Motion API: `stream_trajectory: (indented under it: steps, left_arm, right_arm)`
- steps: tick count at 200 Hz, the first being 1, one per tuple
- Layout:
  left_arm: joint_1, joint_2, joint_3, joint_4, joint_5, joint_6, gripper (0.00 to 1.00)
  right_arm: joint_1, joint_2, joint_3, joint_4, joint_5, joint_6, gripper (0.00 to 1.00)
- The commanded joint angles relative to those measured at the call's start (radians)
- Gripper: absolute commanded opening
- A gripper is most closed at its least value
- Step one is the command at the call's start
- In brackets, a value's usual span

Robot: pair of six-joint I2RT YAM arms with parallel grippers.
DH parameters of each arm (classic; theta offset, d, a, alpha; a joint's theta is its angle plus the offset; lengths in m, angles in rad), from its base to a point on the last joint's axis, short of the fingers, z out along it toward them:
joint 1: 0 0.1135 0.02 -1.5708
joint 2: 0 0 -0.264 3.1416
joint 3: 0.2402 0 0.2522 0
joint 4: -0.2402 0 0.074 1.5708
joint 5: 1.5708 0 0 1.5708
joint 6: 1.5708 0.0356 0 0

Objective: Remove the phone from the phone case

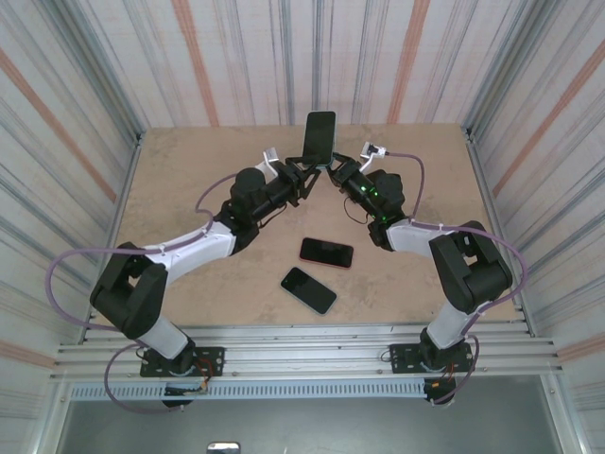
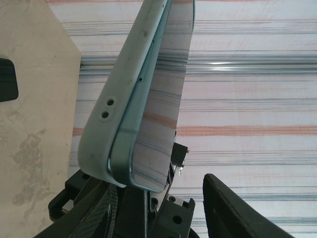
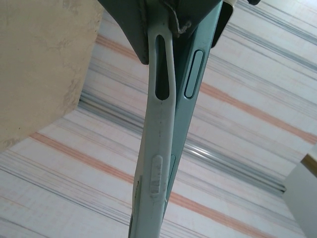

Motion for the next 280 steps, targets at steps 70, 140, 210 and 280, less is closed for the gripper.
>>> stream_trajectory:
  steps: [70, 140, 210, 280]
  left_arm:
    - [0.016, 0.002, 0.053, 0.086, 0.034, -0.031, 0.4]
    - [-0.004, -0.03, -0.02, 0.071, 0.018, -0.033, 0.46]
    - [-0.018, -0.055, -0.043, 0.069, 0.005, -0.027, 0.41]
    - [-0.002, -0.003, -0.023, 0.093, 0.004, -0.037, 0.42]
  right_arm:
    - [0.004, 0.026, 0.034, 0.056, -0.035, -0.062, 0.0]
    - [-0.022, 0.019, 0.034, 0.092, -0.044, -0.016, 0.0]
    - [-0.028, 0.029, 0.034, 0.118, -0.051, 0.01, 0.0]
    - [-0.018, 0.024, 0.032, 0.13, -0.062, 0.017, 0.0]
